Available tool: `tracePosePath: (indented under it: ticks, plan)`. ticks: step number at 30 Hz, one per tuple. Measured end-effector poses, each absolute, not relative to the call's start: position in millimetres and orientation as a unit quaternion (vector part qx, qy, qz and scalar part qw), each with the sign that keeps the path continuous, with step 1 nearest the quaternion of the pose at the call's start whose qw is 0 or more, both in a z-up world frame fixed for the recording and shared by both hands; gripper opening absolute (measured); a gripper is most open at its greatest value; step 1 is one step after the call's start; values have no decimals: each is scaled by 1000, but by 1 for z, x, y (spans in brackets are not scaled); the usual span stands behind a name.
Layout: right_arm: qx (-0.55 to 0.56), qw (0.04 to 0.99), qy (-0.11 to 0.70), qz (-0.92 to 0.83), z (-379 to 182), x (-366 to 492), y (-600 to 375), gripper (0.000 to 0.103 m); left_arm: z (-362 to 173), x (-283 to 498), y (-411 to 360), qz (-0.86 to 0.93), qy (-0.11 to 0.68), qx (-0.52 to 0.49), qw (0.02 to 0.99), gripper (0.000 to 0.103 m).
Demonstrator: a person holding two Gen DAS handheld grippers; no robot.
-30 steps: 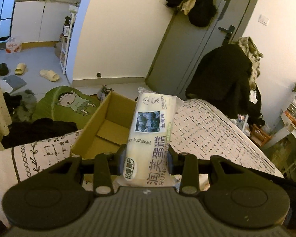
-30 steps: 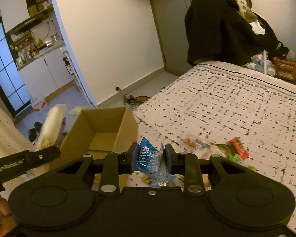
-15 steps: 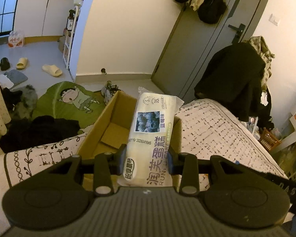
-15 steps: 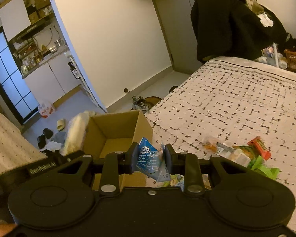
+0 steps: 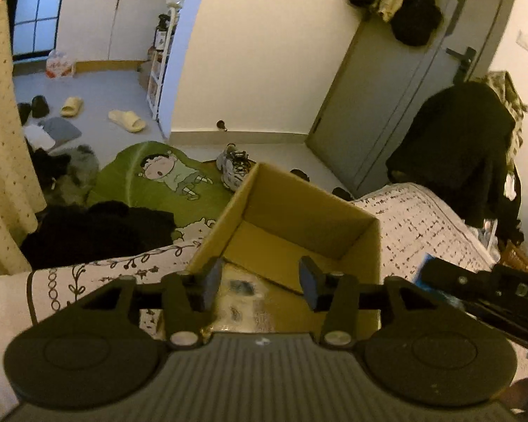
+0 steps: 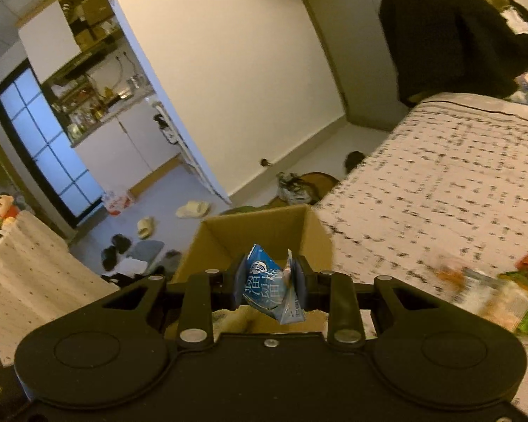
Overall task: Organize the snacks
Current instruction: 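Carry both snacks to the cardboard box and open both grippers to drop them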
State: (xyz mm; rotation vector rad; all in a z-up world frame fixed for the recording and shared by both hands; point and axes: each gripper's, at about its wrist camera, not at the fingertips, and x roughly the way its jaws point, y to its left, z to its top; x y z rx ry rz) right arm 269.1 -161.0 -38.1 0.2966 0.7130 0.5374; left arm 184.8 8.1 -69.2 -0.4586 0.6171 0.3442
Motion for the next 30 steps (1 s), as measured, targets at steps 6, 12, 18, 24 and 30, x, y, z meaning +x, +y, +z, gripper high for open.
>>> tracePosePath:
  ticks: [6, 12, 18, 24, 30]
  plan:
    - [155, 882, 349, 276, -41, 271, -147, 29, -55, 170, 4, 158, 280, -217, 922, 71]
    - [197, 870, 347, 289, -42, 266, -149, 38, -53, 161, 14, 176, 296, -228, 911, 73]
    - [181, 876, 346, 284, -31, 256, -154, 67, -46, 147, 22, 183, 295, -249, 904, 84]
    - [132, 902, 340, 233, -15, 238, -169, 101, -39, 144, 23, 189, 327, -247, 892, 89]
    - [101, 919, 332, 188, -2, 224, -189, 103, -23, 131, 9, 137, 294, -252, 911, 103]
